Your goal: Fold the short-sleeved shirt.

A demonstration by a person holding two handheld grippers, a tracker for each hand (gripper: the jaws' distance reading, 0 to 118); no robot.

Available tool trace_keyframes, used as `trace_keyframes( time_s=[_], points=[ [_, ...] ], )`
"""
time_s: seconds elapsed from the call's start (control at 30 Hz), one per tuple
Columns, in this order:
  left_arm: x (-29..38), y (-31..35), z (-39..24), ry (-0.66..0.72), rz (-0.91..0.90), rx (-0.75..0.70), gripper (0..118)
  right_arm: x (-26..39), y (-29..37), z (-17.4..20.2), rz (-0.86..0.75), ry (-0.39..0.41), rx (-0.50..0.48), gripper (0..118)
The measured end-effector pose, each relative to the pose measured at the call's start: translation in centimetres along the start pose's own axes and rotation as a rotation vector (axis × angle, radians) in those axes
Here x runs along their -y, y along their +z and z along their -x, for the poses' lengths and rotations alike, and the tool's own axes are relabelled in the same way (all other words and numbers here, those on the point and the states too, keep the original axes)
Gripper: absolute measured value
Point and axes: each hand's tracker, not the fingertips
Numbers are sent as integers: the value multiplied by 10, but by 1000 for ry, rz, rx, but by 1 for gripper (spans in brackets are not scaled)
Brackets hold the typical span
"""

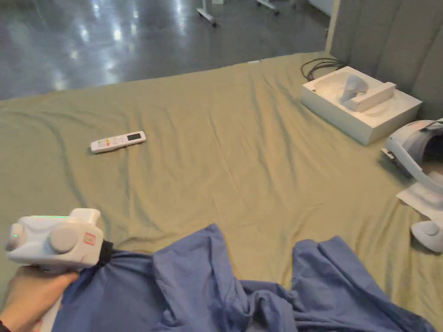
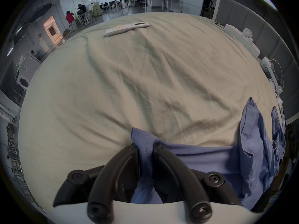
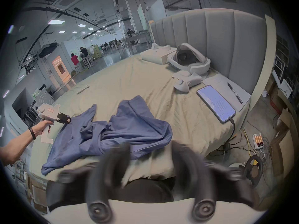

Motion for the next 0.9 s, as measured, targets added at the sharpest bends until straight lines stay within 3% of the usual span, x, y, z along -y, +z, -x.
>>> trace_keyframes(
  time_s=[0.1, 0.2, 0.23, 0.37, 0.47, 0.53, 0.6, 0.7, 0.77, 0.9],
  points=[
    [-4, -1, 9, 61, 11, 20, 17, -8, -38, -15, 30, -42, 30, 95],
    [-8, 4, 5, 73, 39, 21, 17, -15, -81, -32, 79, -156, 41, 90],
    [-9, 3, 2, 67, 48, 15, 17, -15, -93, -37, 102, -169, 45, 83],
    [-10, 7, -7, 48, 68, -4, 17, -16, -119, -29, 178, -129, 13, 29],
    [-8, 8, -3, 61, 64, 8, 17, -7, -133, -9, 212, -9, 57, 26],
    [-5, 9, -1, 74, 53, 15, 17, -2, -138, -3, 197, 24, 89, 20],
    [-1, 10, -4, 70, 36, 11, 17, -7, -135, -9, 197, -29, 61, 6],
    [2, 16, -6, 59, 10, 2, 14, -11, -128, -20, 180, -163, 4, 5],
    [10, 34, -1, 90, -57, 36, 6, -16, -116, -21, 154, -171, -17, 5],
    [24, 115, 15, 136, -235, 117, 6, -43, -77, -10, 30, -112, -99, 5]
  ],
)
